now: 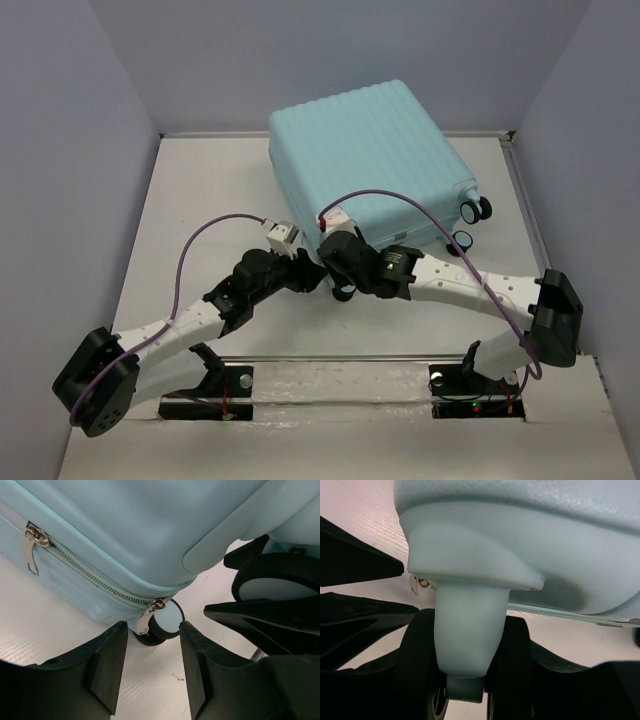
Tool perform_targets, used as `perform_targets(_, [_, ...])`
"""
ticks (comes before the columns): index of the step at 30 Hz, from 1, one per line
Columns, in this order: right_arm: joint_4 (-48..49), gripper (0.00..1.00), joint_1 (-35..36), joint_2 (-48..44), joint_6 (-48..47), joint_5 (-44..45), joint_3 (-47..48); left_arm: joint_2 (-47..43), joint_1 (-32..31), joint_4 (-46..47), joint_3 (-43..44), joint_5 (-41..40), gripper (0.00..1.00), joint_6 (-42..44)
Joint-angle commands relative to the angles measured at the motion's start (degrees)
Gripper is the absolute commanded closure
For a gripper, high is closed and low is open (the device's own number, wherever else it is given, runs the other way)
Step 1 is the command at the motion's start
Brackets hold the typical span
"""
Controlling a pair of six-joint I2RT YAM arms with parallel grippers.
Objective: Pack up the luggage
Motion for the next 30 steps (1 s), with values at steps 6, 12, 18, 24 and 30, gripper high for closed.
perform_targets(6, [5.99,0.93,-0.93,-4.26,-2.34,-1.02,-0.09,4.73,-0.41,6.42,4.25,-1.83,0.46,1.46])
perform_targets(12, [7.22,0.93,-0.93,-4.18,-2.43,-3.31,-0.70,6.66,-0.50,8.62,5.30,-2.89,0.62,0.58])
perform_targets(18, [8.18,0.93,-0.93,-5.41,-2.16,-4.72,-2.46,7.90,-0.50,6.78,6.19,-7.20,0.94,-0.03])
perform_targets(24, [8.45,0.93,-0.93,-7.78,-1.46,-4.63,-5.62,3.34,-0.41,-1.73,5.75,-21.85,0.94,-2.67])
perform_targets(30, [8.36,0.93,-0.93,-12.34,0.03,-4.45,-10.53,-0.54,1.33,-20.96,6.80,-39.70,0.94,-8.62])
